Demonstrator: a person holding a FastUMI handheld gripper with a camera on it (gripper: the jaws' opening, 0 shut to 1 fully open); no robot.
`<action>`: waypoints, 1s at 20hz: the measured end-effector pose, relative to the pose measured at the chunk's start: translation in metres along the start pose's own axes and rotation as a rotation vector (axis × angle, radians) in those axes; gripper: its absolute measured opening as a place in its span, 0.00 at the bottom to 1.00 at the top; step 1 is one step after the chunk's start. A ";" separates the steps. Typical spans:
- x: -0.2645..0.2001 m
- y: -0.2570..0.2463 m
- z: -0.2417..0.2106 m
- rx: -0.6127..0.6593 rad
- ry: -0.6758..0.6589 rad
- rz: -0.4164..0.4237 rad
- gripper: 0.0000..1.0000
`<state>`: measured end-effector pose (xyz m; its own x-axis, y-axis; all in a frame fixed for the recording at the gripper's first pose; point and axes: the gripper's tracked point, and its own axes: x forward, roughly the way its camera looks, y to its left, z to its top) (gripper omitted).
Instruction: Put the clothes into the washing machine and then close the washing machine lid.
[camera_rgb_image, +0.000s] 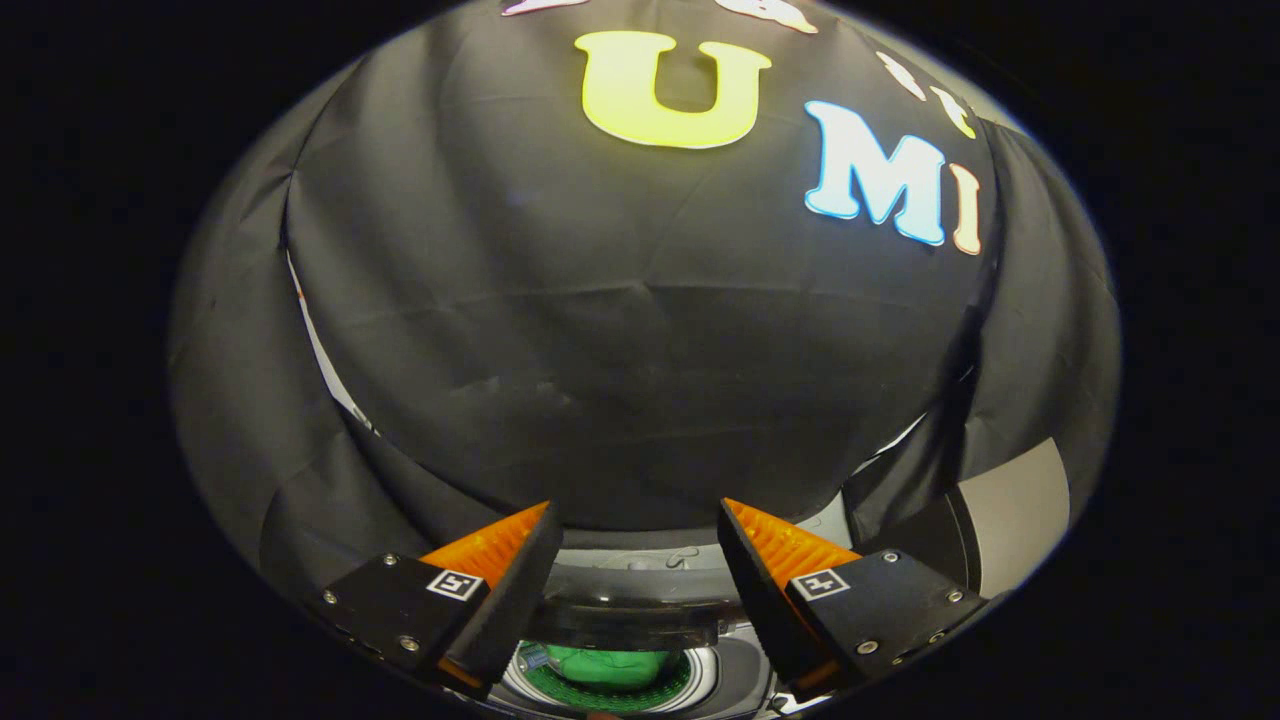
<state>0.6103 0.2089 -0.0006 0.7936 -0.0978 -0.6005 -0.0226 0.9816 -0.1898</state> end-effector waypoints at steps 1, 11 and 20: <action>0.004 0.001 -0.006 -0.009 0.013 0.006 0.96; 0.009 0.003 -0.017 0.093 0.009 0.061 0.96; -0.013 0.004 -0.026 0.092 -0.082 0.062 0.97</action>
<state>0.5841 0.2098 -0.0140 0.8398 -0.0261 -0.5423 -0.0204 0.9966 -0.0796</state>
